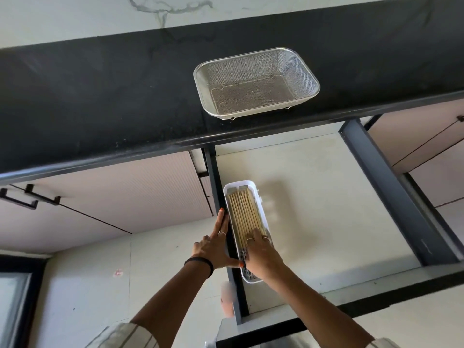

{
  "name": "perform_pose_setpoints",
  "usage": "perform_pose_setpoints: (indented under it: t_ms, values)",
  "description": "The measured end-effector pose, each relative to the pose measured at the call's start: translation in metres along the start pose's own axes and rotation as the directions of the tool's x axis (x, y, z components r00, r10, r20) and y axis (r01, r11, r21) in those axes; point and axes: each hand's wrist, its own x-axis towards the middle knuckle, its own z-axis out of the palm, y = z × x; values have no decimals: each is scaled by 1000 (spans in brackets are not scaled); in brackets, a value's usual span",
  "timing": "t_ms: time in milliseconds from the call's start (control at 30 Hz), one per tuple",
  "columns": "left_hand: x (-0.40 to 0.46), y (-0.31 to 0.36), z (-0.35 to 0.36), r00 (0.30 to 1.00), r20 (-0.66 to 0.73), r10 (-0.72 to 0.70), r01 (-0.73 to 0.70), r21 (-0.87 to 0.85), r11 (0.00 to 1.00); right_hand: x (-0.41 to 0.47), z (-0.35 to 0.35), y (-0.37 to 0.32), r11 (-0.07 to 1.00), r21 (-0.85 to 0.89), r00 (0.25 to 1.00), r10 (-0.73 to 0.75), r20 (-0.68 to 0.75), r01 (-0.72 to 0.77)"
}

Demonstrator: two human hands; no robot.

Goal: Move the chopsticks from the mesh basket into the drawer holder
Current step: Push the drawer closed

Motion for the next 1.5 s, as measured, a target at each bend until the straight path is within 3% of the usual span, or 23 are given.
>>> perform_pose_setpoints:
  t_ms: [167, 333, 533, 700, 833, 900, 967, 1067, 1167, 1500]
  values:
    - [0, 3, 3, 999, -35, -24, 25, 13, 1000, -12, -11, 12, 988, 82, 991, -133, 0, 133]
    - [-9, 25, 12, 988, -72, -140, 144, 59, 988, -33, -27, 47, 954, 183, 971, -236, -30, 237]
    - [-39, 66, 37, 973, -70, -220, 220, -9, 976, -71, -41, 110, 956, 140, 965, -253, -66, 260]
    - [-64, 109, 58, 982, -45, -184, 181, -72, 981, -98, -48, 151, 960, 94, 964, -264, -7, 264]
    - [-78, 134, 75, 996, -20, -92, 90, -90, 992, -119, -55, 163, 956, 161, 953, -269, 139, 247]
    - [-84, 142, 80, 999, -22, -46, 44, -59, 997, -128, -57, 166, 959, 65, 940, -282, 191, 275]
    - [-90, 144, 84, 991, -115, -67, 58, -74, 996, -131, -56, 168, 933, -89, 925, -329, 188, 350]
    - [-92, 143, 94, 935, -329, -136, 108, -103, 989, -129, -47, 168, 888, -218, 914, -394, 93, 405]
    - [-92, 143, 101, 885, -438, -154, 128, -88, 988, -126, -38, 170, 864, -264, 895, -446, -5, 429]
    - [-74, 136, 94, 863, -481, -155, 145, -58, 988, -106, -41, 170, 825, -312, 853, -517, -79, 471]
